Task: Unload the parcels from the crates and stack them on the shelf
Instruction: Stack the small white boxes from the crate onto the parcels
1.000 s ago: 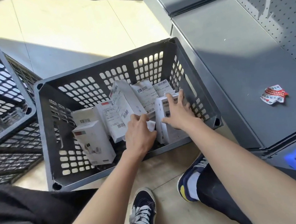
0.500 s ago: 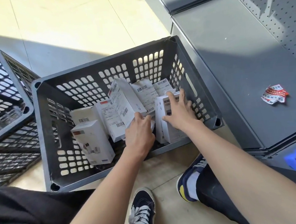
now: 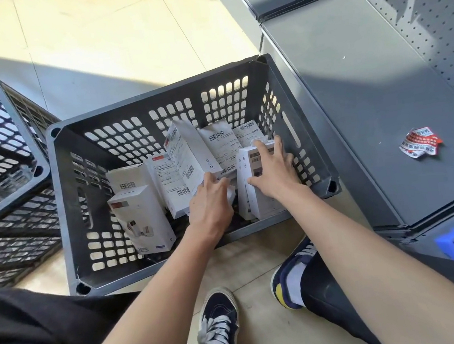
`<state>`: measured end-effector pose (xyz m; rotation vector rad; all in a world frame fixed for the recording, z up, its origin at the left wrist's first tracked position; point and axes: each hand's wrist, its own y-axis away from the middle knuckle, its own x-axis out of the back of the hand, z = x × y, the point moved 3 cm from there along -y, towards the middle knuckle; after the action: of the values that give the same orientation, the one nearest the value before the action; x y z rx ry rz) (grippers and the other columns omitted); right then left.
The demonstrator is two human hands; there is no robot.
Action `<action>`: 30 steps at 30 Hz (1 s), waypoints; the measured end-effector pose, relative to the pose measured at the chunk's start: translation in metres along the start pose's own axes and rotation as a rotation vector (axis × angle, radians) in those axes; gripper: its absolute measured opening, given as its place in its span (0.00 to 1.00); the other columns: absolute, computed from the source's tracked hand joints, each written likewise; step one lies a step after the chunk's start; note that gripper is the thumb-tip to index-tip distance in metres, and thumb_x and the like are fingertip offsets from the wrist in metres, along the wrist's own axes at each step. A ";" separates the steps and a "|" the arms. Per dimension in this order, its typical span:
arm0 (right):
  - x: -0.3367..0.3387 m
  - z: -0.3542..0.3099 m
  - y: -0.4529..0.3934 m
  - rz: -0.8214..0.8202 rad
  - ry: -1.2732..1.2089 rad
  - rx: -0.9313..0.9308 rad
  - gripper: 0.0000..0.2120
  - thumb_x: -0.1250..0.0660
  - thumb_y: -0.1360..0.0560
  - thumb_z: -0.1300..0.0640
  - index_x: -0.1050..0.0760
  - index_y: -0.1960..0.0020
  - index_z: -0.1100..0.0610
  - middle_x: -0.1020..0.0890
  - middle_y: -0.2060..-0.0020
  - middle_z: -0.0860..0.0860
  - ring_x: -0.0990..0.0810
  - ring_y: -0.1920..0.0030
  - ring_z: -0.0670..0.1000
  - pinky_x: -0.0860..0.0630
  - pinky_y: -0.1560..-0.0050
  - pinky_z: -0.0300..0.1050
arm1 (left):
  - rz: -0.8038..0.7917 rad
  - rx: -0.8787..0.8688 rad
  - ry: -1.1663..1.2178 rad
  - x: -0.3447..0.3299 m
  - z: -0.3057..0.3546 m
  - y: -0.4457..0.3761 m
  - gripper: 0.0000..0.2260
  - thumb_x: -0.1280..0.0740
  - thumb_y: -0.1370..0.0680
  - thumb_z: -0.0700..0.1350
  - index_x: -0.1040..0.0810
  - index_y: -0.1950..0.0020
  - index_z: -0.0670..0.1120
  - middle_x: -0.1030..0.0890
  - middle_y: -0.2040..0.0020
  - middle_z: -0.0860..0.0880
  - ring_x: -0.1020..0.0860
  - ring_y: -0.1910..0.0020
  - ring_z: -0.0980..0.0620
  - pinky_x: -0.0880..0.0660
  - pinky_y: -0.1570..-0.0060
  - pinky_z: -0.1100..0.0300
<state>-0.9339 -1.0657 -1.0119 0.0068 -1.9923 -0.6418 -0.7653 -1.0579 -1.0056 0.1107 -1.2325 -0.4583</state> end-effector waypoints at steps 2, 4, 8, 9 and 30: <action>0.001 -0.001 0.000 0.010 -0.008 0.006 0.40 0.26 0.26 0.52 0.46 0.23 0.43 0.57 0.21 0.54 0.44 0.26 0.69 0.28 0.35 0.62 | -0.014 0.001 0.010 0.002 0.000 0.001 0.16 0.35 0.22 0.42 0.23 0.35 0.50 0.30 0.39 0.47 0.23 0.45 0.42 0.31 0.58 0.51; 0.002 -0.001 0.000 0.028 -0.017 0.015 0.40 0.25 0.27 0.52 0.45 0.23 0.42 0.55 0.21 0.54 0.42 0.27 0.68 0.27 0.36 0.62 | -0.025 -0.003 0.027 0.005 0.000 0.003 0.17 0.35 0.23 0.42 0.23 0.34 0.50 0.30 0.38 0.47 0.24 0.44 0.42 0.27 0.56 0.49; 0.008 -0.004 0.003 0.081 -0.040 0.056 0.39 0.25 0.28 0.52 0.43 0.24 0.41 0.53 0.21 0.53 0.38 0.30 0.66 0.25 0.40 0.58 | 0.002 0.007 0.074 0.020 0.002 0.008 0.18 0.34 0.23 0.44 0.22 0.33 0.50 0.29 0.37 0.47 0.24 0.44 0.43 0.22 0.53 0.44; 0.010 -0.005 0.004 0.097 -0.051 0.065 0.39 0.25 0.28 0.52 0.43 0.24 0.41 0.52 0.21 0.53 0.38 0.30 0.65 0.25 0.41 0.58 | 0.011 0.008 0.086 0.025 0.003 0.009 0.18 0.33 0.24 0.44 0.22 0.33 0.50 0.29 0.37 0.47 0.23 0.45 0.43 0.22 0.53 0.43; 0.106 -0.047 0.086 0.440 -0.175 0.229 0.39 0.24 0.31 0.48 0.42 0.27 0.44 0.43 0.27 0.51 0.35 0.34 0.59 0.23 0.47 0.56 | 0.222 -0.017 0.364 0.147 0.006 0.086 0.26 0.26 0.29 0.40 0.24 0.31 0.51 0.26 0.34 0.46 0.27 0.48 0.53 0.31 0.50 0.58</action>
<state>-0.9254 -1.0410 -0.8702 -0.3493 -2.1314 -0.1336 -0.7097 -1.0376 -0.8456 0.0392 -0.8705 -0.2414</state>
